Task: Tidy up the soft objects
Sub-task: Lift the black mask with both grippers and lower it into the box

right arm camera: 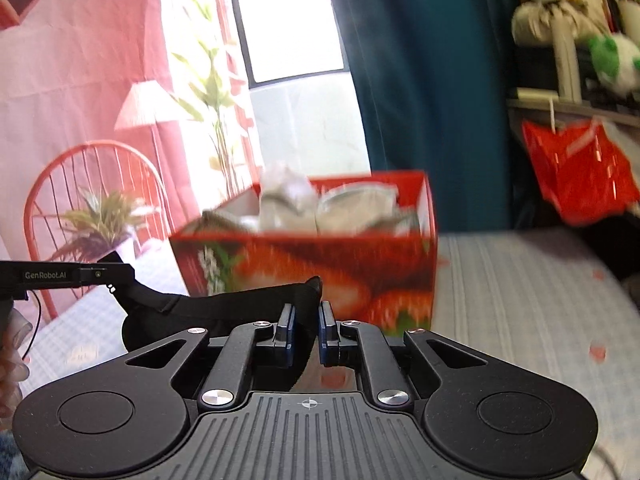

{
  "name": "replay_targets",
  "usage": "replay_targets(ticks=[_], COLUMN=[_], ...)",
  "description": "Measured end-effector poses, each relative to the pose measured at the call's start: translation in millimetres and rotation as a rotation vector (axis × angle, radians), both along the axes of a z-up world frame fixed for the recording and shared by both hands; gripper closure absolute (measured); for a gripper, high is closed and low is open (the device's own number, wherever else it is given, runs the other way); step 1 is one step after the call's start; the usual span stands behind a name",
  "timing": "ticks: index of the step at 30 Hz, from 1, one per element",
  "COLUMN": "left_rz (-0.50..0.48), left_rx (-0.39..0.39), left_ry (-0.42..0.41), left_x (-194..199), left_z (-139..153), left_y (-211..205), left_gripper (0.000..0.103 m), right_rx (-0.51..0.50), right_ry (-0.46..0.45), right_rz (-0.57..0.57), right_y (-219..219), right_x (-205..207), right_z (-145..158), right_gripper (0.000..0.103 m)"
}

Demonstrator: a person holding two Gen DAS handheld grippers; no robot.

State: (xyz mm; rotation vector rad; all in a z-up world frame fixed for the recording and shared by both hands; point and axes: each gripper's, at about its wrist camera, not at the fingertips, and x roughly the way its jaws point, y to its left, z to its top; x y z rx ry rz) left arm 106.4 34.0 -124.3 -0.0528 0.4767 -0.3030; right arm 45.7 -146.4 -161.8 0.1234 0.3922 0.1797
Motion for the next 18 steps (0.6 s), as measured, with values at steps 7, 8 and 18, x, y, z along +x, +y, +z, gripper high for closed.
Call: replay_targets(ticks=[7, 8, 18], left_rz=[-0.014, -0.014, 0.012], left_rx=[-0.005, -0.003, 0.054], left_ry=[-0.106, -0.117, -0.171], left_x=[29.4, 33.8, 83.1], left_z=[52.2, 58.8, 82.5], left_y=[-12.4, -13.8, -31.0], left_gripper=[0.096, 0.096, 0.096], right_rx=[-0.05, -0.055, -0.129], right_ry=[-0.104, -0.114, -0.16], right_rz=[0.018, 0.021, 0.013], right_y=[-1.1, -2.1, -5.7], right_x=[30.6, 36.3, 99.6], right_z=[51.9, 58.6, 97.3], right_gripper=[0.093, 0.093, 0.093])
